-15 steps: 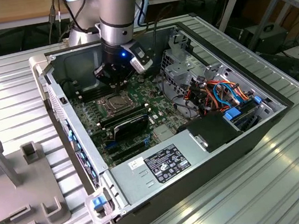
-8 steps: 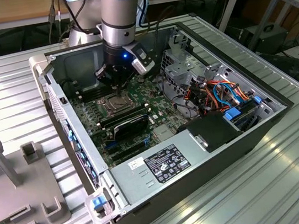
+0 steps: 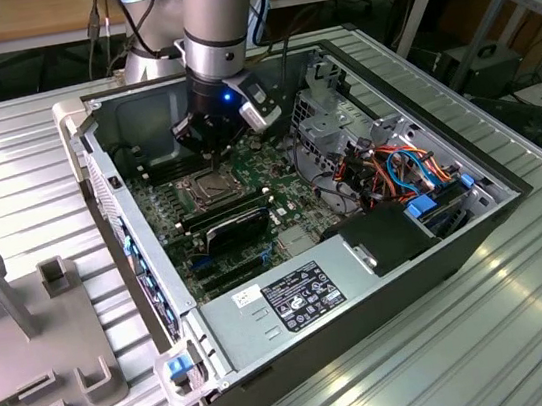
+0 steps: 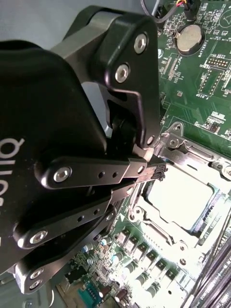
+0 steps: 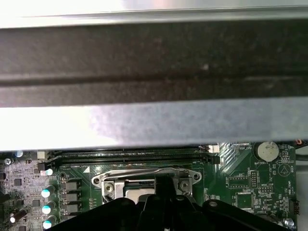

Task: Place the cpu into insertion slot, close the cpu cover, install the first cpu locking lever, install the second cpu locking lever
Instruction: 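Install the first cpu locking lever, then install the second cpu locking lever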

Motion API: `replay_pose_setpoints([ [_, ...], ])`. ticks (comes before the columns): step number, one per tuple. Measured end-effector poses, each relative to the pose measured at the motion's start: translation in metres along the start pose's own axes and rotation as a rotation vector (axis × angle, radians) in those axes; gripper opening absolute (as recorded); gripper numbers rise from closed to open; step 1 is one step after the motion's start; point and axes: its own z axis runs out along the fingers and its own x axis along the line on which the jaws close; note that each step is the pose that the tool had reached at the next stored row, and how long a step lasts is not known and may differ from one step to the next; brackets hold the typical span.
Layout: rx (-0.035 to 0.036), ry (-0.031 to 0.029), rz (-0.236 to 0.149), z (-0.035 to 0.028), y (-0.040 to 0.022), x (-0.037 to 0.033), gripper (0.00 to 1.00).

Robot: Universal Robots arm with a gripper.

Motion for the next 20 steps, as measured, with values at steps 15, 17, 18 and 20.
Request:
replay_pose_setpoints([
  [15,0.0,0.0001,-0.002,0.0,0.0001,-0.0004,0.11],
  [17,0.0001,0.0,-0.002,0.0,0.0002,-0.0035,0.11],
  [18,0.0002,-0.0001,-0.002,0.0,0.0002,-0.0042,0.11],
  [20,0.0002,0.0,-0.002,0.0,-0.0003,-0.0043,0.11],
])
